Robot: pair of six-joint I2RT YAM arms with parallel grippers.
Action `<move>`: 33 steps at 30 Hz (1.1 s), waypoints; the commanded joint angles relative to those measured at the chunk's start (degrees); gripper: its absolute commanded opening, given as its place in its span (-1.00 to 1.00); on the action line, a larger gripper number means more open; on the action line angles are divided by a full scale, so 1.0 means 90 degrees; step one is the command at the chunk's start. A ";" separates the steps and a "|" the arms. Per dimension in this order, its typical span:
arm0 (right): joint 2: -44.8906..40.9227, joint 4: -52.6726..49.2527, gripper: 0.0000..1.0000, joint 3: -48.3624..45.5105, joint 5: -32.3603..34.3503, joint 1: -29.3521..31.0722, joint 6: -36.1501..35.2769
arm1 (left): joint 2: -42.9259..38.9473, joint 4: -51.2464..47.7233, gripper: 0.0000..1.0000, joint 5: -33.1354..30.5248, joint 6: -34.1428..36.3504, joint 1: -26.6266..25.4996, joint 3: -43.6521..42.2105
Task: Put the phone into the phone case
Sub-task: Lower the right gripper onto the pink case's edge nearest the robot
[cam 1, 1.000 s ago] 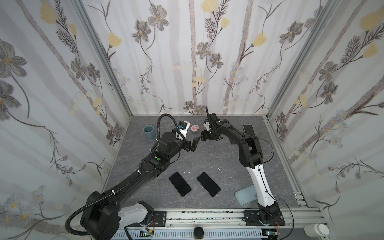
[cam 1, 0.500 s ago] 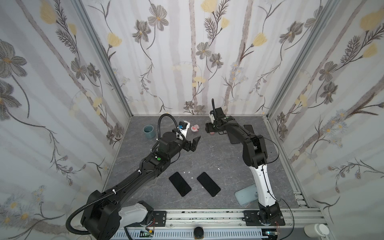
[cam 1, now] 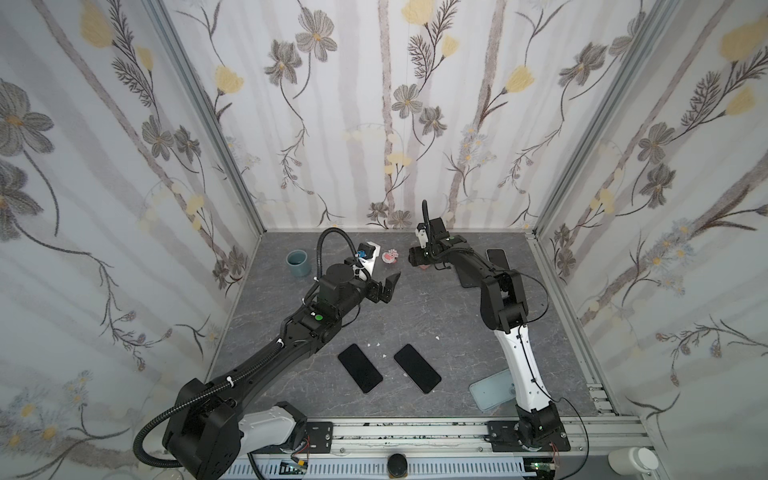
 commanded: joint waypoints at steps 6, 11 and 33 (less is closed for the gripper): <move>-0.0047 -0.0544 0.43 -0.0186 -0.0431 0.0322 -0.0103 | -0.0011 0.0225 1.00 0.0032 -0.0007 0.0005 -0.0019; -0.0121 -0.0626 0.43 -0.0208 -0.0658 0.0553 0.0009 | -0.0041 0.0225 1.00 -0.0005 -0.0008 0.0002 -0.0019; -0.0262 -0.0065 0.41 -0.0237 -0.0801 0.0789 0.0684 | -0.0109 0.0221 1.00 -0.0366 -0.0007 0.0094 -0.0008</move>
